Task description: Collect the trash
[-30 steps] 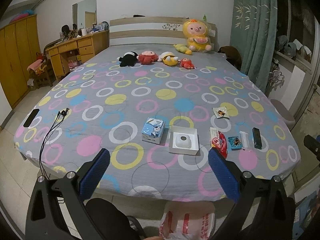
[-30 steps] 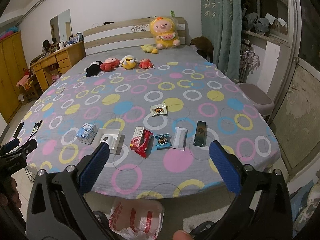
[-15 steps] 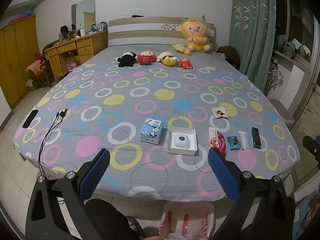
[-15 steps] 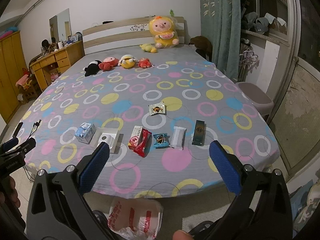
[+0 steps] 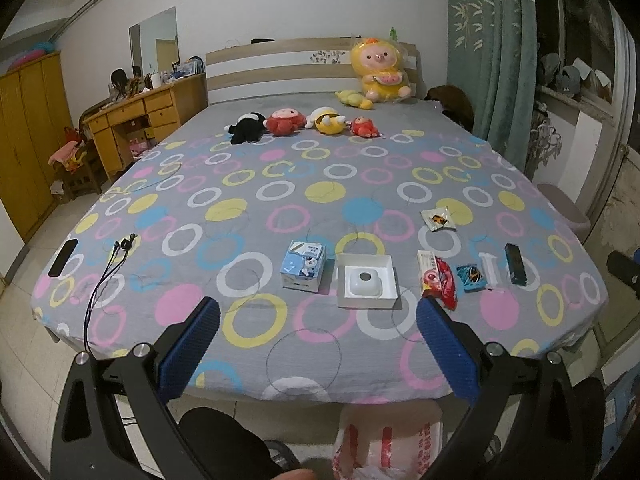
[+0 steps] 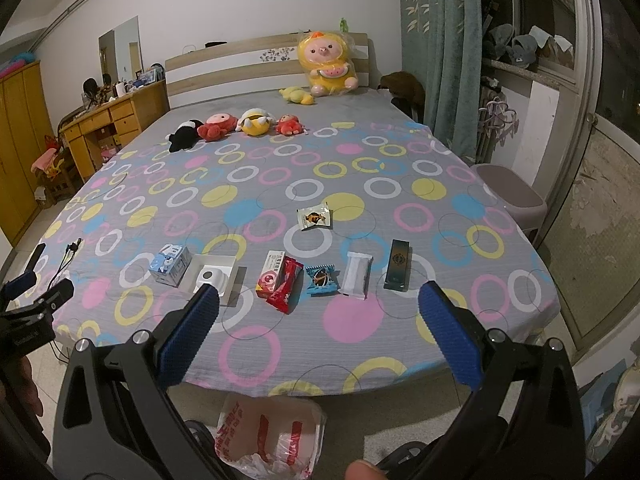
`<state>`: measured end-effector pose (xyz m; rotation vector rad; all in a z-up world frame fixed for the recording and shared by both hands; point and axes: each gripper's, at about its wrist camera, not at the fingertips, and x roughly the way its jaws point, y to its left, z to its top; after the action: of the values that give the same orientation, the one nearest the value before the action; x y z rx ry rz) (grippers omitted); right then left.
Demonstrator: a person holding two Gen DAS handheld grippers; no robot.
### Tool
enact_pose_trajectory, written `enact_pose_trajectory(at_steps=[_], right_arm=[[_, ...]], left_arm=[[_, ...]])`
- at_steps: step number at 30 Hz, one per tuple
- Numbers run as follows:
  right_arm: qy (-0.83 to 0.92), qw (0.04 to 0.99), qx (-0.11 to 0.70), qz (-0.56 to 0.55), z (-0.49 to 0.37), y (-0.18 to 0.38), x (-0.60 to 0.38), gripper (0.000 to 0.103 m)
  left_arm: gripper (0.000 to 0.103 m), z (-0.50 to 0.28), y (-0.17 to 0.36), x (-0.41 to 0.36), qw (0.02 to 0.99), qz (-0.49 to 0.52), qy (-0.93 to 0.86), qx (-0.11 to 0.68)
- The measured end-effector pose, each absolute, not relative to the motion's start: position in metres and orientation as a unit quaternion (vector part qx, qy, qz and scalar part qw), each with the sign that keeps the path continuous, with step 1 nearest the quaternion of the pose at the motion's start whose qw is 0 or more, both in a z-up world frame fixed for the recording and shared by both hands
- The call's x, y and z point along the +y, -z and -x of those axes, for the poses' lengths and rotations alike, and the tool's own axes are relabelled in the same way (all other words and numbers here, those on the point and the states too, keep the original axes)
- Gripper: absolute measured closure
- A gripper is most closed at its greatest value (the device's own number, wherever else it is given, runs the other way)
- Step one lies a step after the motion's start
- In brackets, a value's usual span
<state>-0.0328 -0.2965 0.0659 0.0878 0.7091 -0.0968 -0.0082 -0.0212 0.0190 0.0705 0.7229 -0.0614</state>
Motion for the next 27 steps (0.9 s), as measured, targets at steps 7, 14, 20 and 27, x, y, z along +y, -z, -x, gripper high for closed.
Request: enact_pose_trajectory(at_steps=[7,14,20,27], right_arm=[[0.049,0.936,0.346,-0.042,0.033,-0.065,-0.298,0.005],[0.048,0.936,0.346,-0.042,0.032,-0.066,-0.299,0.005],[0.051,0.936,0.346,-0.041,0.03,-0.067,-0.299,0.005],[0.051,0.935,0.349,-0.04,0.028,-0.066,-0.302,0.005]], left_arm=[[0.007,0.008,-0.017,-0.02,0.934,-0.037,0.04,0.354],[0.007,0.009,-0.017,-0.024,0.936,-0.051,0.038,0.347],[0.007,0.007,-0.017,-0.019,0.935,-0.041,0.039,0.349],[0.007,0.003,-0.015,-0.014,0.934,-0.035,0.032,0.355]])
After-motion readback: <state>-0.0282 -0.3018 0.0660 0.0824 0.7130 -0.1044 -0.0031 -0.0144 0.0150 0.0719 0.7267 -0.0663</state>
